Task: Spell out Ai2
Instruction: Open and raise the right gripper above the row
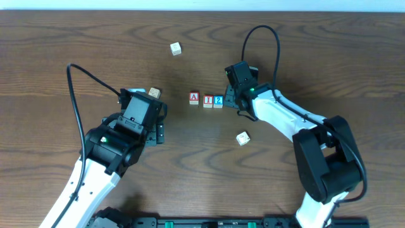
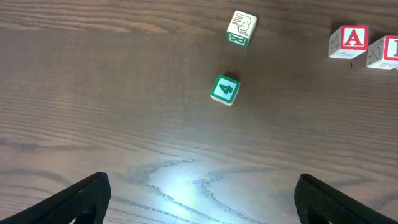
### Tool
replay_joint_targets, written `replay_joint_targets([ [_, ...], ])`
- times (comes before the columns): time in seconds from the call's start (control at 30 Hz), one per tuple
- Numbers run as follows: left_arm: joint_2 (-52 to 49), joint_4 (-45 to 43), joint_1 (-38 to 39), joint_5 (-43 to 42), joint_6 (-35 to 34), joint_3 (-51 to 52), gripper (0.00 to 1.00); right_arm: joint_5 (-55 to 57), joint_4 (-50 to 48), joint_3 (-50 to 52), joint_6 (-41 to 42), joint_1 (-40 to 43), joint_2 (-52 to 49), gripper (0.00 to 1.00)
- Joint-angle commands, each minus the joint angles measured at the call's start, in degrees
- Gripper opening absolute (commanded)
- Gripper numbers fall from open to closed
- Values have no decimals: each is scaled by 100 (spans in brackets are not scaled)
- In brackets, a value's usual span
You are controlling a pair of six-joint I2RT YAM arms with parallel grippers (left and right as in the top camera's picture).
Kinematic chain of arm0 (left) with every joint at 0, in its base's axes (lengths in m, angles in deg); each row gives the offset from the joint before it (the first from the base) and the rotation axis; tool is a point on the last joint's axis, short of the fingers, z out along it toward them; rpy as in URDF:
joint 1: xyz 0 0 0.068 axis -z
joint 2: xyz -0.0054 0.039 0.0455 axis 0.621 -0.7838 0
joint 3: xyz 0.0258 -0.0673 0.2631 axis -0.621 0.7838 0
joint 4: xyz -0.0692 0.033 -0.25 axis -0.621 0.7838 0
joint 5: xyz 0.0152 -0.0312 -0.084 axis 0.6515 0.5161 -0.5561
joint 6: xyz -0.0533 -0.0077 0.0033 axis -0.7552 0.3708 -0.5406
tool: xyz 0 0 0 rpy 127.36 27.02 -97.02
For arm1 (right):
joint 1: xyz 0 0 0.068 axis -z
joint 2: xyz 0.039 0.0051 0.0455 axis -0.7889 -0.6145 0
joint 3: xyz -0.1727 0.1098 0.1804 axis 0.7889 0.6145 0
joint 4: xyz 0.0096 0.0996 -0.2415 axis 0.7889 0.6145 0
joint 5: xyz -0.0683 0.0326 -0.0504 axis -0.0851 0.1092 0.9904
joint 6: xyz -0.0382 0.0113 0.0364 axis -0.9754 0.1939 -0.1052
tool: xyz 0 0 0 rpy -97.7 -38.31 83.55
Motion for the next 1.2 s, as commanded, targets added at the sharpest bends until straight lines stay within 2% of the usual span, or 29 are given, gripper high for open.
replay_joint_targets([
  [0.0,28,-13,-20,140,-111,-33,95,-48,-13,-28,146,-125,-72,41],
  [0.9,28,-9,-20,140,-153,-33,95,7,35,-28,212,-267,-72,42],
  [1.17,28,-9,-20,140,-153,-33,95,0,37,-28,210,-269,-72,51],
])
